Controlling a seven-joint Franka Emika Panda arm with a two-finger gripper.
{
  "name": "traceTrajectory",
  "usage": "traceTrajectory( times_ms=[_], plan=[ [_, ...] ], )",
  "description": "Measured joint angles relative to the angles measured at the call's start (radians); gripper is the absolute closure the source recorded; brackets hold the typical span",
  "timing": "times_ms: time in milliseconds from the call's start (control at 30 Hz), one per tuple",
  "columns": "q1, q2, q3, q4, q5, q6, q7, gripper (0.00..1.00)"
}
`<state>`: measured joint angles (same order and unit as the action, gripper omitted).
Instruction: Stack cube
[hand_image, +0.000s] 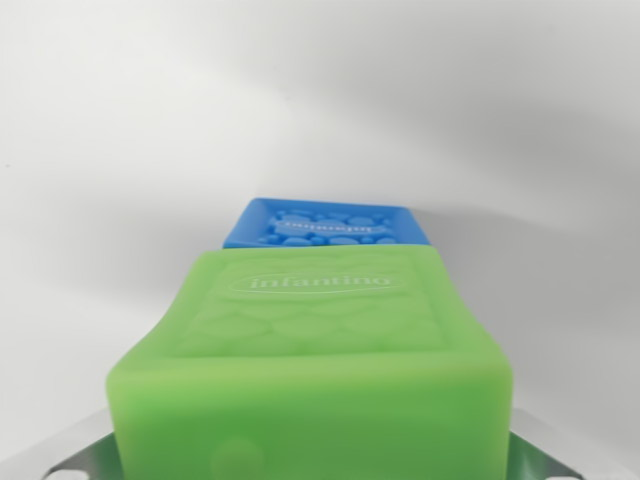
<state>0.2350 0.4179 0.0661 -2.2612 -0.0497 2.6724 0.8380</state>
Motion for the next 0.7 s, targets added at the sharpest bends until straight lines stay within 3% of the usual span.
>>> traceTrajectory(
  times_ms=[367,400,700],
  plan=[
    [0.004,0.012,-0.005,0.003,0.000,0.011,0.000,1.00],
    [0.005,0.012,-0.005,0.003,0.000,0.011,0.000,0.00],
    [0.005,0.012,-0.005,0.003,0.000,0.011,0.000,0.00]
  ],
)
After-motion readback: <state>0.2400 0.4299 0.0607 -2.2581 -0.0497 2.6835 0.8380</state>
